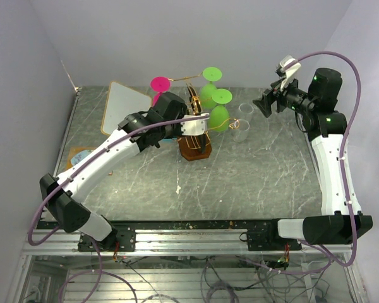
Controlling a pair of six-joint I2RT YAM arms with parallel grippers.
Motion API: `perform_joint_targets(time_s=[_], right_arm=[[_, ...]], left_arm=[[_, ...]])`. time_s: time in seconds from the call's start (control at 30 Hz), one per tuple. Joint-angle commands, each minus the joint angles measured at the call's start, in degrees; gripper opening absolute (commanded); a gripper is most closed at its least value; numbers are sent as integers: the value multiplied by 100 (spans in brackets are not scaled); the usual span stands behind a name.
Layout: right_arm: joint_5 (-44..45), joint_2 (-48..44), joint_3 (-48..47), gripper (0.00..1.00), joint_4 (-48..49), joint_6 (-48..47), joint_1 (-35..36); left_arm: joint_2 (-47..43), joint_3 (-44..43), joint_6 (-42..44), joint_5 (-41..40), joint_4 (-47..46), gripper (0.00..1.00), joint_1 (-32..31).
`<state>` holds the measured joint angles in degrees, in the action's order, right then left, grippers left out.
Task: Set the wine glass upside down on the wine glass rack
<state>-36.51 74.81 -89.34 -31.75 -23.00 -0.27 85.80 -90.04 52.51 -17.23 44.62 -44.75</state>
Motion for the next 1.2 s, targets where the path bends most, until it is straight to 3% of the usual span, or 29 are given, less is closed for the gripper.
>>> perform_joint_targets(time_s=[0.0,0.13,0.33,0.43,0.77,1.17], right_arm=[[240,-146,180,83,-128,-284,-51],[391,-184,373,83,-267,-491,-51],[760,33,440,80,-682,-462,-40],[810,152,675,76,-610,-155,-10],[1648,487,1351,64,-130,415,518],[2253,1084,1069,48,-18,695,732]], left_arm=[[-290,-52,-50,206,308,61,-26],[-495,54,-34,349,472,78,77],[-825,229,-171,450,476,80,508],[-933,201,-282,473,479,99,758],[-1078,182,-546,579,309,99,1427],[-1014,173,-666,728,272,99,1599]])
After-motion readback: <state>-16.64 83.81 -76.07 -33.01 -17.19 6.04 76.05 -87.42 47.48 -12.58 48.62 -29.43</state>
